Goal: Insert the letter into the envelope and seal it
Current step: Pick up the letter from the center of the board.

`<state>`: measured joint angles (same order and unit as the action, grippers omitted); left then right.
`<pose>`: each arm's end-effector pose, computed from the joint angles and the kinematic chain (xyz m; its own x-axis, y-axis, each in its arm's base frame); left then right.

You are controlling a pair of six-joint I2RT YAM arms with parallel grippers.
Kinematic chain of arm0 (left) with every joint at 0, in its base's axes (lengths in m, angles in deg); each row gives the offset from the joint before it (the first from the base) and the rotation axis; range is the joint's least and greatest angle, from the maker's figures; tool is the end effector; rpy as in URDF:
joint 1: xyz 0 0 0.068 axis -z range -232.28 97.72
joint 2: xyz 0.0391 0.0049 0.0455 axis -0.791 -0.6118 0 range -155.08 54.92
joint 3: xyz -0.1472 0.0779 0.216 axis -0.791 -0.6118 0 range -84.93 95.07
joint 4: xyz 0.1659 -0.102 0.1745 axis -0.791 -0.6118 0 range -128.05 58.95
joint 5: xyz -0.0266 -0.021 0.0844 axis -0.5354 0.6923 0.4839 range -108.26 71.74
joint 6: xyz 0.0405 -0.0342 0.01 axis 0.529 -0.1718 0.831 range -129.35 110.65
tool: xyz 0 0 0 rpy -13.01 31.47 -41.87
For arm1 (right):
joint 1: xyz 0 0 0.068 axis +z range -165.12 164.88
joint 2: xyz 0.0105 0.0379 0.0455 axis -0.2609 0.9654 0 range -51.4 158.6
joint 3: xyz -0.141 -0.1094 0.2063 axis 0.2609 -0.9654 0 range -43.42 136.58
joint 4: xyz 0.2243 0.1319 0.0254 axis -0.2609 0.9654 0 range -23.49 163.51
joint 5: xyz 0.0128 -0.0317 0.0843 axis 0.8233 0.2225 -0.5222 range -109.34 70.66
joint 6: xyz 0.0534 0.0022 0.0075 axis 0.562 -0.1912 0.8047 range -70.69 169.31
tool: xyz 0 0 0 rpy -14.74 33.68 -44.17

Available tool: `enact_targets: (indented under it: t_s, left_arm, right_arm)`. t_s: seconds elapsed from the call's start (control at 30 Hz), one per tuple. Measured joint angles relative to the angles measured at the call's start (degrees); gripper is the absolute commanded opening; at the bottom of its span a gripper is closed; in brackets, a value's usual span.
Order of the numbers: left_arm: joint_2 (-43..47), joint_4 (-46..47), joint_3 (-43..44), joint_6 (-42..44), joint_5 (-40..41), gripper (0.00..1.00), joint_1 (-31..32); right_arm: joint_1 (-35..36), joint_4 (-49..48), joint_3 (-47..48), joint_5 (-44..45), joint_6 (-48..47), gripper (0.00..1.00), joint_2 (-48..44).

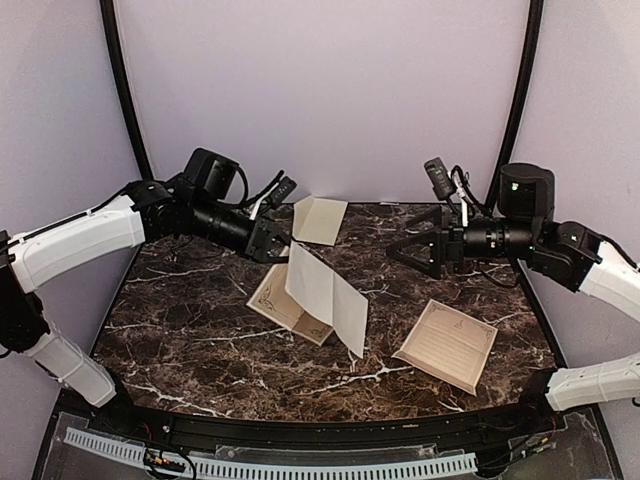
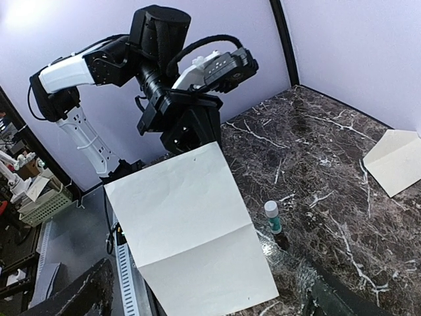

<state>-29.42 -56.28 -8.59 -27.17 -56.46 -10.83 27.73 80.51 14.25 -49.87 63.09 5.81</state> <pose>0.2331 -0.2351 0.3456 -0.6690 0.2699 -0.6925 0.7386 0.3458 -0.5787 0.1515 0.1651 0.3728 -0.3926 -0.0842 -0.9159 -0.8797 0.3251 0.3472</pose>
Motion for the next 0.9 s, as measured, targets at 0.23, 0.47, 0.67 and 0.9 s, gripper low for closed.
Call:
enact_targets:
  t_s: [0.23,0.47,0.67,0.9]
  left_arm:
    - [-1.0,-1.3,2.5,-4.5,-0.1,0.0,-1.1]
    - [-2.6,-1.4,2.5,-9.9,0.0,0.0,-3.5]
    - [-3.1,-1.1,2.5,-12.4,-0.7,0.0,-4.2]
    - [-3.9,-1.0,2.5,-12.9,-2.0,0.0,-4.2]
  right_arm:
    - [10.4,-1.6,-1.4,11.8,-0.4,0.93,-1.7]
    - [21.5,-2.4,-1.4,27.6,-3.5,0.92,1.6]
    - [28.2,-2.2,-1.0,37.6,-6.6,0.92,7.8]
    - [31.6,-2.1,1.5,49.0,-8.0,0.86,13.8]
